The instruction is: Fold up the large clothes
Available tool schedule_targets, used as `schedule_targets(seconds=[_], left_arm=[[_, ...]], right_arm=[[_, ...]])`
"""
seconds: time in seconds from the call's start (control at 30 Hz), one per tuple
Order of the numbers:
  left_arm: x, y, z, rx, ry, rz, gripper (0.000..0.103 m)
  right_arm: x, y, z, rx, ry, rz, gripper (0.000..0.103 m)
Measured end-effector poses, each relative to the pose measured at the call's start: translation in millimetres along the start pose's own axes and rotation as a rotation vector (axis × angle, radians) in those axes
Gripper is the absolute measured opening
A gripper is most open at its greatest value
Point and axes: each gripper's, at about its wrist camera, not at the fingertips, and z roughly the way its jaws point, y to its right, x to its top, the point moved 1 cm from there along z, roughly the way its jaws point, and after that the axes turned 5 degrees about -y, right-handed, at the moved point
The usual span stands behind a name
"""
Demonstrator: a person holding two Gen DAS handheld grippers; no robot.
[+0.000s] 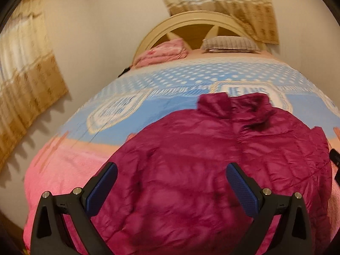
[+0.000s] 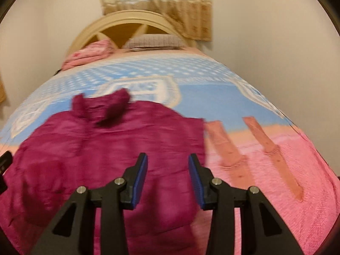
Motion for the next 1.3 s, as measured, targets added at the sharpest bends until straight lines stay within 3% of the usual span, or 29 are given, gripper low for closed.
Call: schedule_targets(seconds=[0.13, 0.27, 0.37, 0.63, 0.87, 1.1, 1.3], left_arm=[[-8.7, 26.4, 30.7, 0.134, -0.006, 0.09, 0.102], [-31.1, 18.1, 81.5, 0.243, -0.098, 0.132, 0.102], [-39.2, 6.6, 100.1, 0.202, -0.143, 0.104, 0.102], [-41.9, -3.7, 117.9, 0.127, -0.196, 0.045, 0.102], [-42.9, -2.9, 120.7, 0.132, -0.19, 0.043, 0.102], [-43.2, -2.7, 120.5, 0.131, -0.186, 0.042, 0.102], [-43.7, -2.6, 120.4, 0.124, -0.186, 0.036, 0.102]], right_arm=[[2.2, 31.7, 21.4, -0.018, -0.038, 0.063, 0.043], [-6.5, 19.8, 51.3, 0.035, -0.128, -0.014, 0.044], [-16.8, 0.5, 65.5, 0.013, -0.159, -0.086, 0.044], [-25.5, -3.8, 70.3, -0.014, -0.154, -0.116, 0.044], [-21.8, -7.8, 71.6, -0.027, -0.166, -0.135, 0.044], [-15.9, -8.8, 18.6, 0.024, -0.077, -0.077, 0.067], [-38.4, -29.7, 44.5, 0.031, -0.162, -0.147, 0.066]])
